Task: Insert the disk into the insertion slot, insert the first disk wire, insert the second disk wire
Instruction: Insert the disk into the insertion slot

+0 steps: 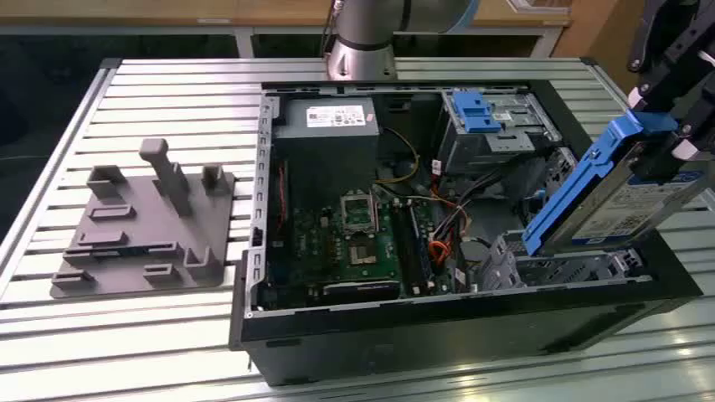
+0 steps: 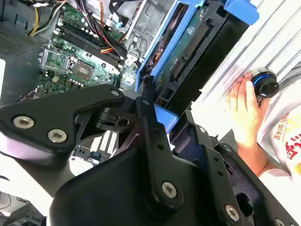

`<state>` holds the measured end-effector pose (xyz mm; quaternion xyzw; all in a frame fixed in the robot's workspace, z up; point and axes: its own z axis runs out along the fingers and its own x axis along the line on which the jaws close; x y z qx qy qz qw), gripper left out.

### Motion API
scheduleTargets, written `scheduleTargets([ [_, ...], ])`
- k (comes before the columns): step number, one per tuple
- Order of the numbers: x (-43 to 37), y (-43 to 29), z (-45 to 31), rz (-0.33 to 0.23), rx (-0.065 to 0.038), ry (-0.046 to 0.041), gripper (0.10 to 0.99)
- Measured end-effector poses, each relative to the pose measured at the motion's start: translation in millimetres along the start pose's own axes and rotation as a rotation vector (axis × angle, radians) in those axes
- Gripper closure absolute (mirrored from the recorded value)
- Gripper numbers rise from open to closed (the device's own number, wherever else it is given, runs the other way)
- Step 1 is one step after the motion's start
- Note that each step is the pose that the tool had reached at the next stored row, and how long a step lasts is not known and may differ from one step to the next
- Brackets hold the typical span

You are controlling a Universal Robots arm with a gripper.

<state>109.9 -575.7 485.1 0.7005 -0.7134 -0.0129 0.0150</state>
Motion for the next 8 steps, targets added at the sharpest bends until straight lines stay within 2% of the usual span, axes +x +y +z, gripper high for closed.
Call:
scheduleTargets([
  [8,0.0,0.0,0.0,0.0,0.0,-0.0001,0.722],
])
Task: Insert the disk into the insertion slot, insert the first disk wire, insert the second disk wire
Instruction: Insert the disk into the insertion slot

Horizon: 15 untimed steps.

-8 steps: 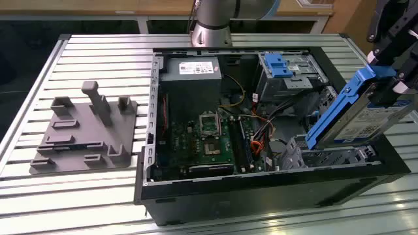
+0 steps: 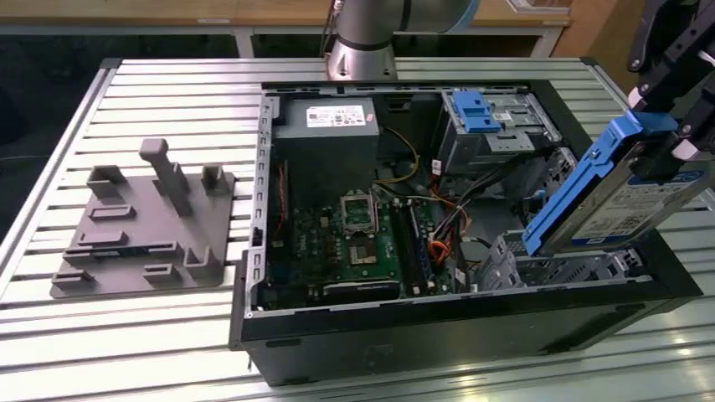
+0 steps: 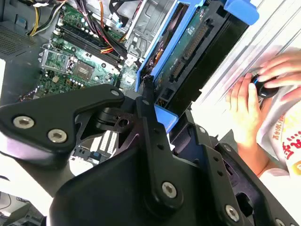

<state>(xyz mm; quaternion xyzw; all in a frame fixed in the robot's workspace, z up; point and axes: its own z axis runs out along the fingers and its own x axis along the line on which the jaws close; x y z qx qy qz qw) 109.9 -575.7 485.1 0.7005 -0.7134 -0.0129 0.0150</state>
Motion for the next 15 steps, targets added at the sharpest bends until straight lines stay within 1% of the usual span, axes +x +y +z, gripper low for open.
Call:
scheduleTargets([
  [12,0.0,0.0,0.0,0.0,0.0,-0.0002,0.722],
  [13,0.1,0.0,-0.1,0.0,0.0,-0.0021,0.722],
  [15,0.4,0.0,0.0,0.0,0.0,-0.0117,0.722],
])
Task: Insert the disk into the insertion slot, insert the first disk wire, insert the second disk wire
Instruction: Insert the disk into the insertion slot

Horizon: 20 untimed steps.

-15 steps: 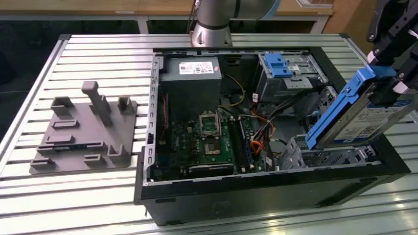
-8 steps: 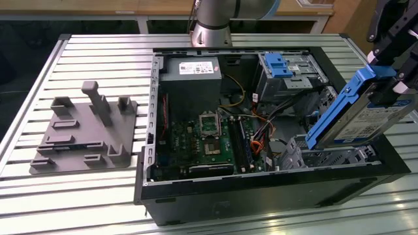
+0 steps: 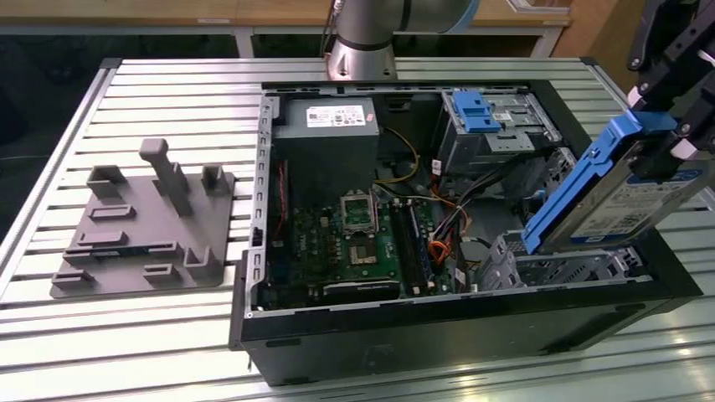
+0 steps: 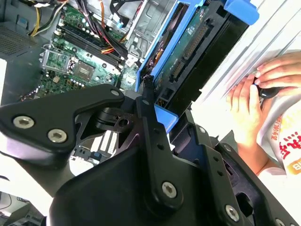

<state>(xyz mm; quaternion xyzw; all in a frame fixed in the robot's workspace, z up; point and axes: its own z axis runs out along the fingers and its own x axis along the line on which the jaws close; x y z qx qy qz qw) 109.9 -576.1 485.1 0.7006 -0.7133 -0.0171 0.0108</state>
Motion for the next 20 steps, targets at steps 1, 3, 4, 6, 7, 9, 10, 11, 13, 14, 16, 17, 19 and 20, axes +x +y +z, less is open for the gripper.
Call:
scheduleTargets([
  [1,0.2,0.0,0.0,0.0,0.0,-0.0048,0.722],
  [3,0.7,0.0,0.1,0.0,0.0,-0.0142,0.722],
  [4,0.9,0.0,0.0,-0.001,0.0,-0.0195,0.722],
  [6,1.5,0.0,0.0,-0.001,0.0,-0.0295,0.722],
  [7,1.9,0.0,0.0,-0.001,-0.001,-0.0341,0.722],
  [9,2.6,-0.1,0.0,-0.002,-0.001,-0.043,0.722],
  [10,2.9,-0.1,0.0,-0.002,-0.001,-0.0467,0.722],
  [11,3.2,-0.1,0.0,-0.002,-0.001,-0.0491,0.722],
  [13,3.2,-0.1,0.0,-0.002,-0.001,-0.05,0.722],
  [14,3.2,-0.1,0.0,-0.002,-0.001,-0.05,0.722],
  [16,3.2,-0.1,0.0,-0.002,-0.001,-0.0501,0.722],
  [17,3.2,-0.1,0.0,-0.002,-0.001,-0.0501,0.722],
  [19,3.6,-0.1,0.0,-0.002,-0.001,-0.0513,0.722],
  [20,3.7,-0.1,0.0,-0.002,-0.001,-0.0524,0.722],
])
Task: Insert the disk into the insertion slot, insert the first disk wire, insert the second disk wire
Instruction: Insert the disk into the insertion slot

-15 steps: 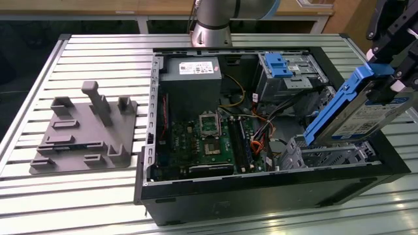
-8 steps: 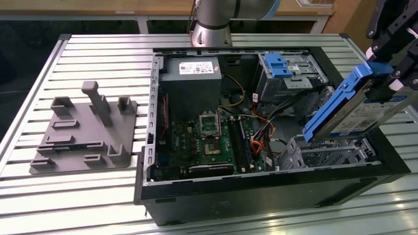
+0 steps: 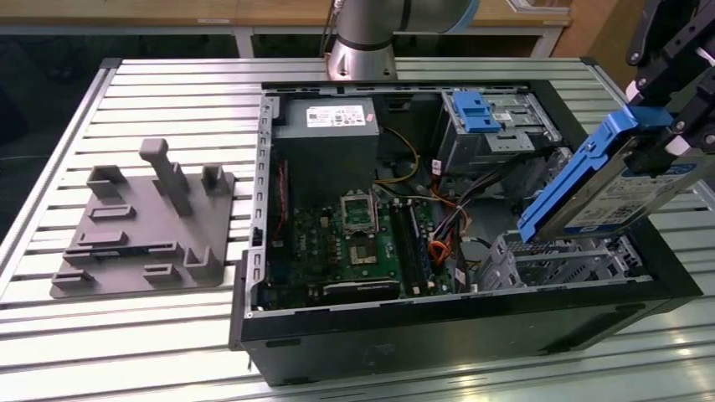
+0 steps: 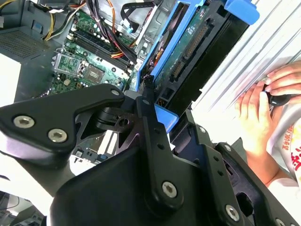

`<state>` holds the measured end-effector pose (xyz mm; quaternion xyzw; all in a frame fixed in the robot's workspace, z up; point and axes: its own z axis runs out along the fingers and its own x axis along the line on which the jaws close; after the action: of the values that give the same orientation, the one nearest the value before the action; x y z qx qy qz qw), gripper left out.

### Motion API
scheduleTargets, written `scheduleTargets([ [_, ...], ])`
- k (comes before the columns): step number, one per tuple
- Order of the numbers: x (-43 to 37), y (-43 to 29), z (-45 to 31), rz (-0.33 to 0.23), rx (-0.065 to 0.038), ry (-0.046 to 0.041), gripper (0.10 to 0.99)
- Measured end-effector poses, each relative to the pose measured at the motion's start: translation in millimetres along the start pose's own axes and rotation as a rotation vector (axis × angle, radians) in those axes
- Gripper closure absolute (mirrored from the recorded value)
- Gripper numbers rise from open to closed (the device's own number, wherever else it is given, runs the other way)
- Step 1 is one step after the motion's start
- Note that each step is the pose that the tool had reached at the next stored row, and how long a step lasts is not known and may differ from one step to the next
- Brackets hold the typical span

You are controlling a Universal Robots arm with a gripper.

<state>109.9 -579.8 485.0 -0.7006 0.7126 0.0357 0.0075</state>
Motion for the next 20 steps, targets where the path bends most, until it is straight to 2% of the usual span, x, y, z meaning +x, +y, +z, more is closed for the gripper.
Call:
scheduleTargets([
  [20,-1.3,-4.8,0.3,-0.016,-0.001,-0.0017,0.722],
])
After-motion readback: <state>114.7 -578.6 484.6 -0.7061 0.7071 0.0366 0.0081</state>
